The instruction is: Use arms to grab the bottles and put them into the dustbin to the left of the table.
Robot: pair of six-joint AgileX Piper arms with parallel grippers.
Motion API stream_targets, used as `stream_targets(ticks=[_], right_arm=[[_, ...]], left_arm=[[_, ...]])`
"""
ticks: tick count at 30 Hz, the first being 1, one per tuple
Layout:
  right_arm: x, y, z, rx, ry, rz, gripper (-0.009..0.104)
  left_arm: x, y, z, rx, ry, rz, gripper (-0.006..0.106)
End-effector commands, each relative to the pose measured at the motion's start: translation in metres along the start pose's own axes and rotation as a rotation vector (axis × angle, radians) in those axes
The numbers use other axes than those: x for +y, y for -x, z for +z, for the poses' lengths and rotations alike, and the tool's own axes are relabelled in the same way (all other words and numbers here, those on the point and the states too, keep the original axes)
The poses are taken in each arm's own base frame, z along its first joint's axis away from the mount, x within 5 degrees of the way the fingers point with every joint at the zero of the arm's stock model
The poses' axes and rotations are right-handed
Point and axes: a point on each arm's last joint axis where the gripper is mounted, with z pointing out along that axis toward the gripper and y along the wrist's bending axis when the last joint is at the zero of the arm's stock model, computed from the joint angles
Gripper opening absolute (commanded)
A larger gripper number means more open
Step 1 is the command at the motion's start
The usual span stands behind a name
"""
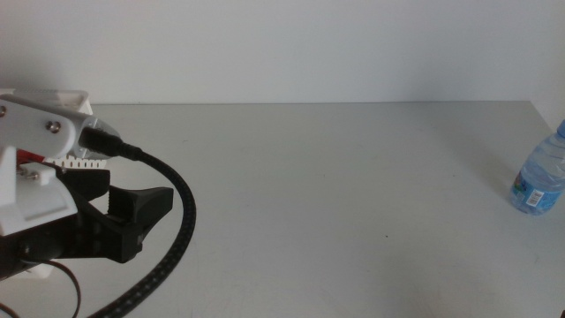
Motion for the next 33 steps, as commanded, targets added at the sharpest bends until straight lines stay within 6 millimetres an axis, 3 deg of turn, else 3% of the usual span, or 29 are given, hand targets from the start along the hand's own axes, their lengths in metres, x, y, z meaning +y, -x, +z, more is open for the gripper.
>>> stream_targets(ticks=[1,7,12,15,18,24,29,33], right_arm=[[0.001,0.019,-0.002,-0.056,-0.004,-0.018,0.069],[0.003,0.060,0.009,0.043,-0.019,-0.045,0.069],[0.004,0.080,0.035,0.129,-0.026,-0.067,0.069],[0.005,0.085,0.055,0.052,-0.013,-0.126,0.069],[0.007,0.084,0.072,-0.063,0.012,-0.097,0.069],[0.007,0.061,0.094,-0.185,0.033,-0.120,0.069],[-0.005,0.048,0.103,-0.297,-0.075,-0.048,0.069],[-0.013,0.039,0.113,-0.278,-0.147,-0.006,0.069]], left_arm=[[-0.003,0.015,-0.005,-0.102,-0.020,-0.012,0.083],[-0.003,0.015,-0.005,-0.101,-0.020,-0.012,0.083],[-0.003,0.015,-0.005,-0.101,-0.020,-0.012,0.083],[-0.003,0.015,-0.005,-0.101,-0.020,-0.012,0.083],[-0.003,0.015,-0.005,-0.101,-0.020,-0.012,0.083],[-0.003,0.015,-0.005,-0.101,-0.020,-0.012,0.083],[-0.003,0.015,-0.005,-0.101,-0.020,-0.012,0.083],[-0.003,0.015,-0.005,-0.101,-0.020,-0.012,0.083]])
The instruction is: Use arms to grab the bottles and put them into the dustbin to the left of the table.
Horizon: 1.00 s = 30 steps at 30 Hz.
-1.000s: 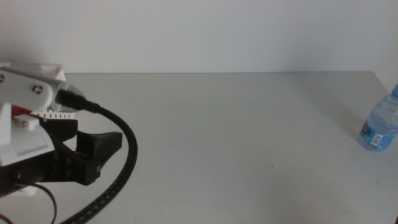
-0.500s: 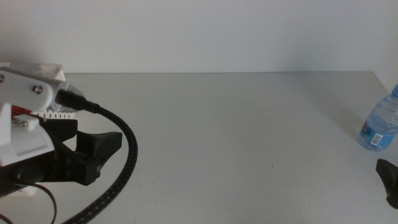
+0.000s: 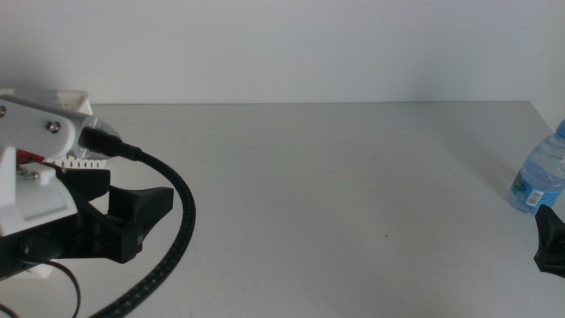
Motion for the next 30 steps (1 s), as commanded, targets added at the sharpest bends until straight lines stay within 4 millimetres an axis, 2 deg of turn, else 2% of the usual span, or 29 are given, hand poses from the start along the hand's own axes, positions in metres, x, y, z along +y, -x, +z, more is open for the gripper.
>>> stream_targets(ticks=[1,12,16,22,30], right_arm=[[-0.003,0.006,0.005,-0.093,-0.033,0.004,0.069],[-0.008,-0.008,0.017,-0.079,-0.093,-0.018,0.069],[-0.010,-0.011,0.033,-0.060,-0.142,-0.013,0.069],[-0.009,0.002,0.064,-0.106,-0.175,-0.009,0.071],[-0.013,0.008,0.103,-0.083,-0.231,0.007,0.076]], left_arm=[[-0.003,0.015,-0.005,-0.101,-0.020,-0.013,0.083],[-0.003,0.015,-0.005,-0.100,-0.020,-0.013,0.083],[-0.003,0.015,-0.005,-0.100,-0.020,-0.013,0.083],[-0.003,0.015,-0.005,-0.100,-0.020,-0.013,0.083],[-0.003,0.015,-0.005,-0.100,-0.020,-0.013,0.083]])
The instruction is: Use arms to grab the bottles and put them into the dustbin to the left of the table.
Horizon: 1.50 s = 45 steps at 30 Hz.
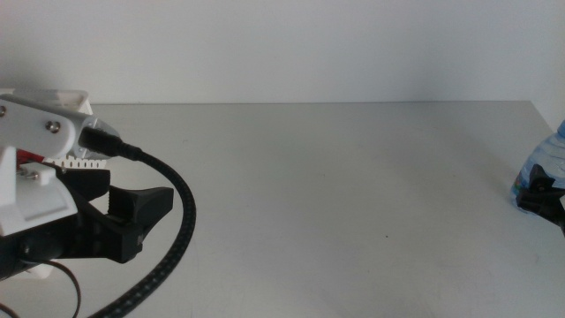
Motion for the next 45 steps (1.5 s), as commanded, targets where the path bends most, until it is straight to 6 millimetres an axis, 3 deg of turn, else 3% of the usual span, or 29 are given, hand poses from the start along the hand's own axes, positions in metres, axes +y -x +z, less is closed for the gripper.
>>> stream_targets(ticks=[1,11,15,18,21,24,25,31,36,39,45], right_arm=[[-0.001,0.021,0.013,-0.113,-0.021,-0.005,0.076],[0.006,0.027,0.067,-0.042,-0.039,-0.051,0.076],[0.010,0.028,0.079,-0.027,-0.032,-0.087,0.073],[0.011,0.032,0.083,-0.047,-0.031,-0.118,0.058],[0.012,0.036,0.086,-0.065,-0.030,-0.127,0.032],[0.024,0.040,0.086,-0.090,0.055,-0.164,-0.001],[0.030,0.042,0.084,-0.100,0.096,-0.176,-0.001],[0.089,0.070,0.080,-0.143,0.438,-0.195,-0.001],[0.154,0.109,0.070,-0.216,0.735,-0.101,-0.001],[0.195,0.122,0.060,-0.230,0.903,-0.049,-0.001],[0.272,0.115,0.044,-0.226,1.145,-0.064,-0.001]], left_arm=[[-0.003,0.015,-0.005,-0.100,-0.020,-0.013,0.083],[-0.003,0.015,-0.005,-0.100,-0.020,-0.014,0.083],[-0.003,0.015,-0.005,-0.100,-0.020,-0.014,0.083],[-0.003,0.015,-0.005,-0.100,-0.020,-0.014,0.083],[-0.003,0.015,-0.005,-0.100,-0.020,-0.014,0.083],[-0.003,0.015,-0.005,-0.100,-0.019,-0.013,0.083],[-0.003,0.015,-0.005,-0.100,-0.019,-0.013,0.083],[-0.003,0.015,-0.005,-0.100,-0.019,-0.013,0.083],[-0.003,0.015,-0.005,-0.100,-0.019,-0.013,0.083],[-0.003,0.015,-0.005,-0.100,-0.019,-0.013,0.083],[-0.003,0.015,-0.005,-0.100,-0.019,-0.013,0.083]])
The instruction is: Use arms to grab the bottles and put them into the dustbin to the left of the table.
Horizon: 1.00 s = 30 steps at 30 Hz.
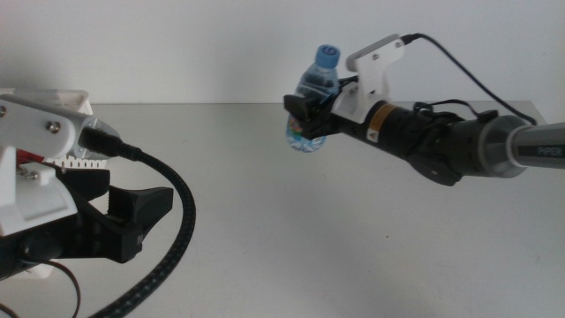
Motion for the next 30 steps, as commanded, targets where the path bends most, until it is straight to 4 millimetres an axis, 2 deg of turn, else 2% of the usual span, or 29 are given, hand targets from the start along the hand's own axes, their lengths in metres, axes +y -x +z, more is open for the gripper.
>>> stream_targets(ticks=[1,5,9,13,17,21,25,27,30], right_arm=[[0.028,0.035,0.015,-0.149,0.123,-0.030,-0.001],[0.061,0.019,0.039,-0.083,0.191,-0.056,-0.001],[0.085,0.003,0.048,-0.059,0.249,-0.051,-0.001],[0.097,-0.012,0.053,-0.028,0.275,-0.047,-0.001],[0.104,-0.020,0.055,-0.007,0.296,-0.058,0.005],[0.108,-0.023,0.054,0.016,0.327,-0.099,0.023],[0.108,-0.025,0.052,0.076,0.330,-0.085,0.055],[0.107,-0.023,0.046,0.125,0.318,-0.084,0.070],[0.103,-0.017,0.030,0.174,0.294,-0.120,0.082]], left_arm=[[-0.003,0.015,-0.005,-0.100,-0.020,-0.014,0.083],[-0.003,0.015,-0.005,-0.100,-0.020,-0.014,0.083],[-0.003,0.015,-0.005,-0.100,-0.020,-0.014,0.083],[-0.003,0.015,-0.005,-0.101,-0.020,-0.015,0.083],[-0.003,0.015,-0.005,-0.100,-0.020,-0.015,0.083],[-0.003,0.015,-0.005,-0.100,-0.020,-0.015,0.083],[-0.003,0.015,-0.005,-0.100,-0.020,-0.015,0.083],[-0.003,0.015,-0.005,-0.100,-0.020,-0.015,0.083],[-0.003,0.015,-0.005,-0.101,-0.020,-0.015,0.083]])
